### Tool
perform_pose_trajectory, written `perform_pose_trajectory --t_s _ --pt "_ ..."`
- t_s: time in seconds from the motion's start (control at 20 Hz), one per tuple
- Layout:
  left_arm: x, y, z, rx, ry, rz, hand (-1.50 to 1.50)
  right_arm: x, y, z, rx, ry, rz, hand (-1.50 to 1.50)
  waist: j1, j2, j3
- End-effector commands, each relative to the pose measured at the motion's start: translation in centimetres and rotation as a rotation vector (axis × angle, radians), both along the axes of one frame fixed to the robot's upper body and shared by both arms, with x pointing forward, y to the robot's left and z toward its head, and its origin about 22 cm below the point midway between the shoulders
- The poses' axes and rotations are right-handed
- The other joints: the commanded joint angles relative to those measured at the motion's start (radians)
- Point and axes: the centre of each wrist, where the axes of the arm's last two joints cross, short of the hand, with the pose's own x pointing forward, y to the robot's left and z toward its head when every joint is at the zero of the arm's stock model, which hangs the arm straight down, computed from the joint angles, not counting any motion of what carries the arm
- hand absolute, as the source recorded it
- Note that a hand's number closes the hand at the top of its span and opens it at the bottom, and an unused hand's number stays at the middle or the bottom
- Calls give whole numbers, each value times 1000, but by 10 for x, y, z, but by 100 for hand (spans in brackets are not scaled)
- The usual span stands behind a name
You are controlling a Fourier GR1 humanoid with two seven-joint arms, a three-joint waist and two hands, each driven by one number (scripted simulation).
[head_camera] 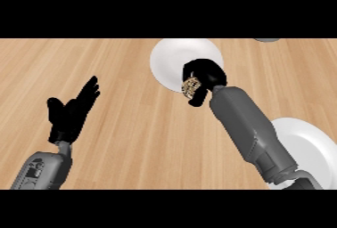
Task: Pick the cupcake from the plate and place it in the plate
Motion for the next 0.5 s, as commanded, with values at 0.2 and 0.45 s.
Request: perform_pose_trajectory --t_s 0.2,0.45 --pt "7 -11 0 9 7 -33 0 5 75 98 75 -474 -353 150 19 -6 2" --pt "11 -12 2 11 -7 -23 0 -1 96 109 80 -578 -582 150 12 8 3"
